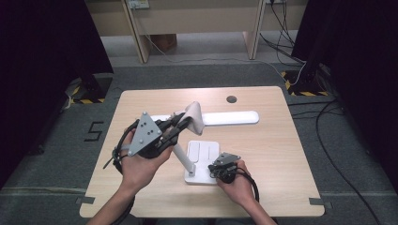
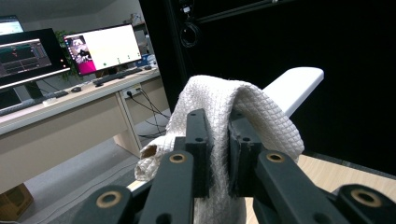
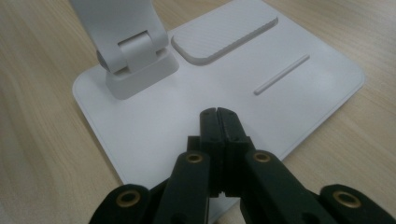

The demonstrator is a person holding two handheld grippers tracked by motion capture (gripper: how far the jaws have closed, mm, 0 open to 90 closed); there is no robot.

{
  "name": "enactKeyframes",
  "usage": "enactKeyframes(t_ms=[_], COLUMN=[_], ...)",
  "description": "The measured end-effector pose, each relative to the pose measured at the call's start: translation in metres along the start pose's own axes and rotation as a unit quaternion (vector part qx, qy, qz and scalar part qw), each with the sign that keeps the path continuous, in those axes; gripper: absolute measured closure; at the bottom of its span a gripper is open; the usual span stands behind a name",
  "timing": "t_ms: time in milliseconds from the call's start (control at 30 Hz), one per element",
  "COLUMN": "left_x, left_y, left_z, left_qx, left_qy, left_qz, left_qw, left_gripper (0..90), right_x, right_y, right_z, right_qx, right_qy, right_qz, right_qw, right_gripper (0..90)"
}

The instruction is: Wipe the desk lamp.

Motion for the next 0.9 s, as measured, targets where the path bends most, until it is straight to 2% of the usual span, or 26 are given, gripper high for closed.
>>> enactKeyframes(t_ms=[500,700,900], left_x=[0.000,0.001,0.001], left_y=[-0.006,-0.009,-0.012], left_z=[0.005,0.007,0.010], left_qx=[-0.005,-0.006,-0.010], left_qy=[0.002,0.002,0.002], left_qz=[0.000,0.000,0.000], left_qw=[1.0000,1.0000,0.9999], left_gripper=[80.8,80.8,80.8], right_x=[0.000,-0.001,-0.001], right_y=[0.000,0.001,0.000], right_z=[0.000,-0.001,-0.001], right_qx=[-0.001,-0.003,-0.002], right_qy=[0.003,-0.006,-0.004], right_qz=[0.002,0.001,0.002], right_qw=[1.0000,1.0000,1.0000], right_gripper=[90.0,90.0,90.0])
Point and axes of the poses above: each handheld gripper's, and its own axes: y roughly backward along the jaws, x roughly out of its top, z roughly to its right, the point moved 9 cm from there along -y, roughly forward along the jaws, and after that the axes turned 12 degrees about z, right-handed, at the moved point
